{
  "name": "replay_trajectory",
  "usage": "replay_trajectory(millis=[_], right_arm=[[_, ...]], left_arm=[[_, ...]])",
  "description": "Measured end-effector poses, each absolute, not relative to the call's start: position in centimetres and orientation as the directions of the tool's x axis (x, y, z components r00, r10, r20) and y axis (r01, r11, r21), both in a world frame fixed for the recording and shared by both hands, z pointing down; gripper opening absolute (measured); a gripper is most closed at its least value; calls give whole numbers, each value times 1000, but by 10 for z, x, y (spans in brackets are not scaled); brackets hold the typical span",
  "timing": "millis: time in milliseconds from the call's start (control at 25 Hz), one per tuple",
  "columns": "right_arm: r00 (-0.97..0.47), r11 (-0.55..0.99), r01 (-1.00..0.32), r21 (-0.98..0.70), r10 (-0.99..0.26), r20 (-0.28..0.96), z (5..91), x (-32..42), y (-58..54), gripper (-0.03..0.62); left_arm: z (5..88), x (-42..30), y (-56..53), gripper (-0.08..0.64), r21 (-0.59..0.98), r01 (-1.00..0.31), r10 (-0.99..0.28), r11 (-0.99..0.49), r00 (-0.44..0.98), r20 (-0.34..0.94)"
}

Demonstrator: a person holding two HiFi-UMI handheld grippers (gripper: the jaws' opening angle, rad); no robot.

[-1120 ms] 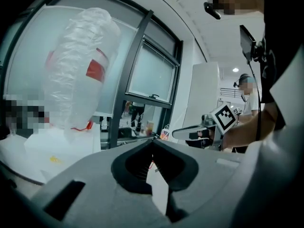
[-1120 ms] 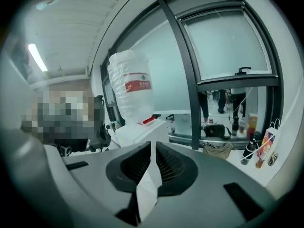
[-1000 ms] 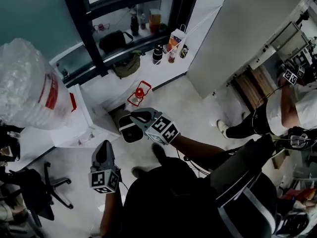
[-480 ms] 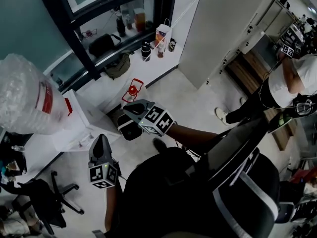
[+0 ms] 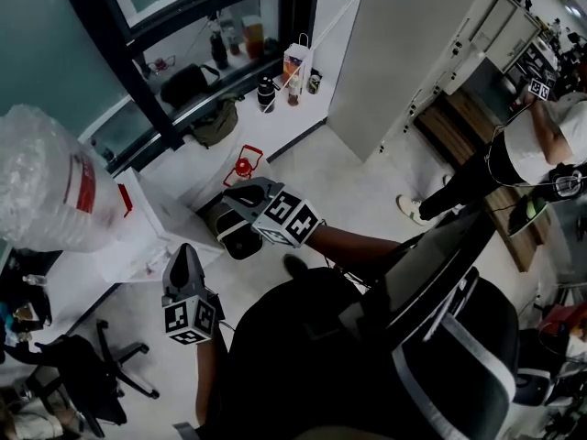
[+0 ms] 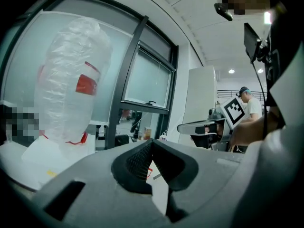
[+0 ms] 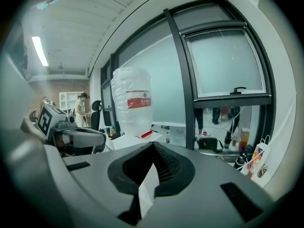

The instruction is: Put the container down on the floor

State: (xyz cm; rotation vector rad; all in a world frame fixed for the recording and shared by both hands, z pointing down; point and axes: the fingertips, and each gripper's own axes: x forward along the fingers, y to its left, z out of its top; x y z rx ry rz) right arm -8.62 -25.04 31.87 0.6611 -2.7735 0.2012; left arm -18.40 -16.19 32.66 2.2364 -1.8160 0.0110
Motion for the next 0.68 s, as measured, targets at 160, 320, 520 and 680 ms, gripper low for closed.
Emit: replay_trajectory(millis=[160,320,520,680], right_arm=[[-854,885,-461,-63,-424,301,316,-89,-253,8],[-859,890,-453,-53,-419,295,315,-93,-253,8],[-857,888,-455,-64,-418,301,320,-88,-256,8],[-854,885,-460,-73,-419,309,322,-86,-258,8]], left_arm=[[325,-185,-163,11,202,-962,-963,-181,215,161],[327,-186,-161,11,211,-963,-963,-170,207,170],[328,-191,-158,11,184,-973,-968,-141,175,179],[323,-196,-159,11,200,-970,-974,-141,172,150]])
